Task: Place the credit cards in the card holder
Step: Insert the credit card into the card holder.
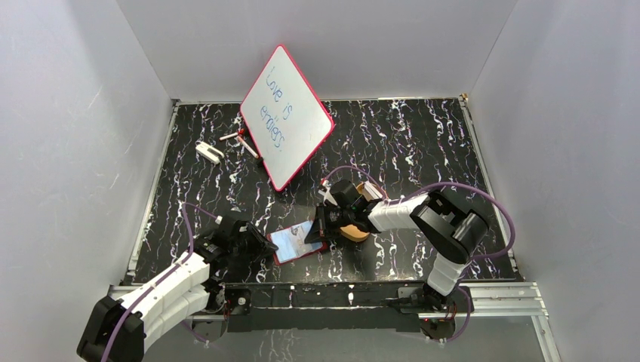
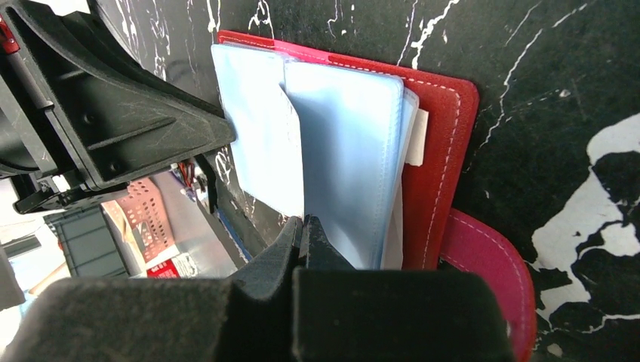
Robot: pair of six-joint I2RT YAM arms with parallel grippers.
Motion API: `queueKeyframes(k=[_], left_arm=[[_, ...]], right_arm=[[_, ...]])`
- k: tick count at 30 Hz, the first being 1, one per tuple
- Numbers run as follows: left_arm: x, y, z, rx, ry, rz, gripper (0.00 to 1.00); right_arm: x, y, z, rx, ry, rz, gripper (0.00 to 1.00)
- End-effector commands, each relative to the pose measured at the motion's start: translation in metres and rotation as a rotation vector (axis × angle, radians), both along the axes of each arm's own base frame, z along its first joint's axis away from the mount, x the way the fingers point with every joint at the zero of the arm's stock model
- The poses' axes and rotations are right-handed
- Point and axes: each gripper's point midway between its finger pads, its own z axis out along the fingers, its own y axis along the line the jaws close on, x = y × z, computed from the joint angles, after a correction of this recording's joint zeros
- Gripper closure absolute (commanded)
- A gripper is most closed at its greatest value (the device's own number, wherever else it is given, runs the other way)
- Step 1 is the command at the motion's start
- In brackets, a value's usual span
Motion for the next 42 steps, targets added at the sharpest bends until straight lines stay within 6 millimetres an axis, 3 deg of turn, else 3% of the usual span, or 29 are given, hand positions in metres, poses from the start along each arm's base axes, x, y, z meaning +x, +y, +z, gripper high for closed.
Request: queueKeyframes(k=[1, 11, 27, 42], left_arm=[[-0.024, 0.018, -0.030, 0.092, 0.108, -0.001, 0.82], [-0.025, 0.017, -0.031, 0.088, 0.110, -0.004, 0.82], [-0.026, 0.017, -0.031, 0.082, 0.110, -0.008, 0.82], [-0.026, 0.017, -0.032, 0.084, 0.111, -0.010, 0.82]], right_arm=[[0.001, 0.007, 0.000, 0.028, 0.012, 0.013, 1.00], [-0.001, 0.016, 0.000, 0.051, 0.035, 0.033, 1.00], [0.017, 0.022, 0.005, 0.057, -0.012, -0.051, 1.00], [0.000, 0.032, -0.006, 0.064, 0.054, 0.036, 1.00]])
